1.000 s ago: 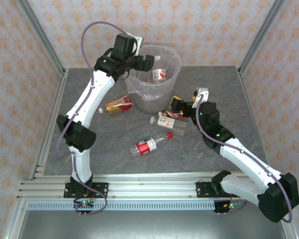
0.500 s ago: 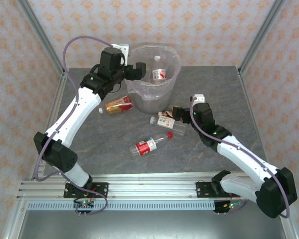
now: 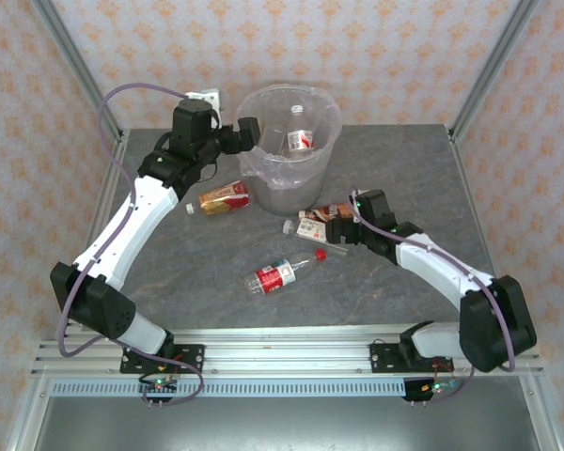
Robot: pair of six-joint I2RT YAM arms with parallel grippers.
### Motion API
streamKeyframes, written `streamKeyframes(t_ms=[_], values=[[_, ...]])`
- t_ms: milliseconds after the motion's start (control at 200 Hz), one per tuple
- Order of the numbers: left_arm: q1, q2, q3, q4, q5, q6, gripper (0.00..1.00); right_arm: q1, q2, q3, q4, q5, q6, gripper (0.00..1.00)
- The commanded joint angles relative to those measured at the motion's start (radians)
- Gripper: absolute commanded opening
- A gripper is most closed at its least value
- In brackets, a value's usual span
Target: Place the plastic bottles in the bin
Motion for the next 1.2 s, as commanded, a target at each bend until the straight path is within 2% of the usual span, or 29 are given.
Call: streamKeyframes(t_ms=[0, 235, 355, 721, 946, 1196], values=[[0.009, -0.063, -0.051, 0.032, -0.038, -0.043, 1.0, -0.001, 0.059, 0.083, -0.128, -0.036, -0.034, 0.99], [0.016, -0.141, -0.146, 0.032, -0.11, -0.068, 1.0, 0.005, 0.174, 0.192, -0.28, 0.006, -0.127, 1.0], [0.019, -0.174, -0.187, 0.027, -0.143, -0.077, 1.0, 0.022, 0.22, 0.211, -0.262, 0.047, -0.187, 0.99], [0.036, -0.238, -0.256, -0.002, -0.201, -0.087, 1.0, 0.057, 0.409, 0.339, -0.283, 0.021, -0.309, 0.95], [0.041, -0.24, -0.266, -0.005, -0.209, -0.089, 1.0, 0.072, 0.521, 0.435, -0.348, 0.052, -0.279, 0.92], [0.043, -0.241, -0.272, -0.01, -0.216, -0.088, 1.0, 0.076, 0.528, 0.418, -0.358, 0.072, -0.267, 0.92]])
